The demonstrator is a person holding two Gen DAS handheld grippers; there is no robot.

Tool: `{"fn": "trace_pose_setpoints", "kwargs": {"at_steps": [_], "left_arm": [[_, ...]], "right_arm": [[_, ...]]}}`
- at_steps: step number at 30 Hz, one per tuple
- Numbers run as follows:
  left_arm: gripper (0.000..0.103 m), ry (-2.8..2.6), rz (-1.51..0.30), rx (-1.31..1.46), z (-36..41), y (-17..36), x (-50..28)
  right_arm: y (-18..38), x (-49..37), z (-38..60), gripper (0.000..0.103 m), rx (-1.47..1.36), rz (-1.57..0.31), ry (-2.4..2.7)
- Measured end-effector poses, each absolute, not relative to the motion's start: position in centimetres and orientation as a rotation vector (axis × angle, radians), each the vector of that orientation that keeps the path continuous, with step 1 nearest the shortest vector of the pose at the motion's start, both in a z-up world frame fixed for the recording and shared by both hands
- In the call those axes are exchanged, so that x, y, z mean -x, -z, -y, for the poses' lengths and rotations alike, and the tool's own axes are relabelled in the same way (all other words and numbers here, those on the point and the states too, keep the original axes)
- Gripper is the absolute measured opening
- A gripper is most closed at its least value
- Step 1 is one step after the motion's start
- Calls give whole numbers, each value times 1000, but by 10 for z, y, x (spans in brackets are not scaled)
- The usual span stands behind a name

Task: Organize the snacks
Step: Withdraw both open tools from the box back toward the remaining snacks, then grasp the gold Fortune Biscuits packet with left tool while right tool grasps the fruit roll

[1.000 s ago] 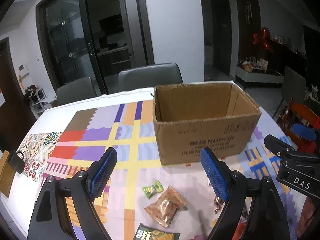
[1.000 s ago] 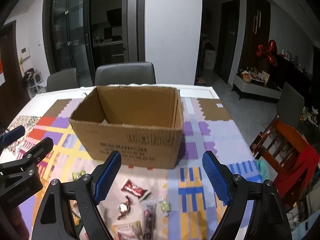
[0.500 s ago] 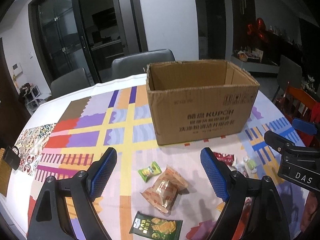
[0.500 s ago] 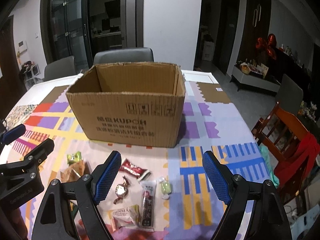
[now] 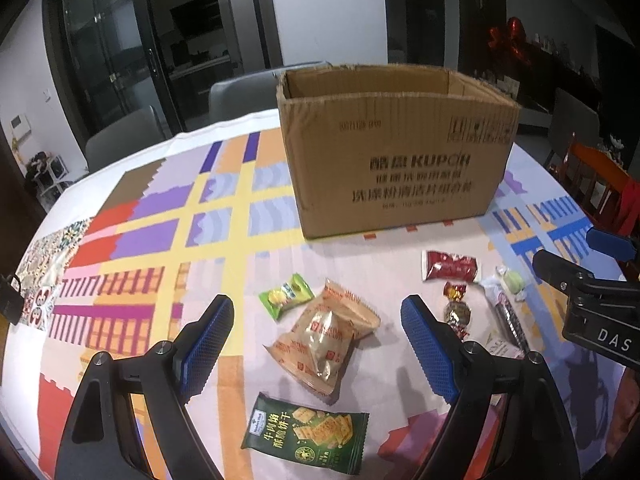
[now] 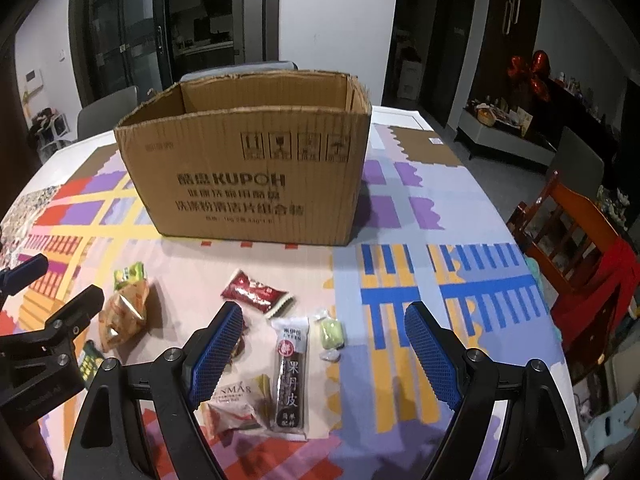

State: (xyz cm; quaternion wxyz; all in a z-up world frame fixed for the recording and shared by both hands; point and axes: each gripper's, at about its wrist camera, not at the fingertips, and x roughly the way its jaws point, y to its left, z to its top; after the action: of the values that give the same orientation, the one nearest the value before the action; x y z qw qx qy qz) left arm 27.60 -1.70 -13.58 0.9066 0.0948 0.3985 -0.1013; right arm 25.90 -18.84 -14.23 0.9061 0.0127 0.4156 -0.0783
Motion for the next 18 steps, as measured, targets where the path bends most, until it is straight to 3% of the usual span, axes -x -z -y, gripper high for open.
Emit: {"fn": "trace_pose_setpoints", "kwargs": {"at_steps": [18], "left_arm": [[86, 217, -898, -188, 14, 170, -283]], "right_arm": [[174, -260, 185, 84, -26, -943, 172]]}}
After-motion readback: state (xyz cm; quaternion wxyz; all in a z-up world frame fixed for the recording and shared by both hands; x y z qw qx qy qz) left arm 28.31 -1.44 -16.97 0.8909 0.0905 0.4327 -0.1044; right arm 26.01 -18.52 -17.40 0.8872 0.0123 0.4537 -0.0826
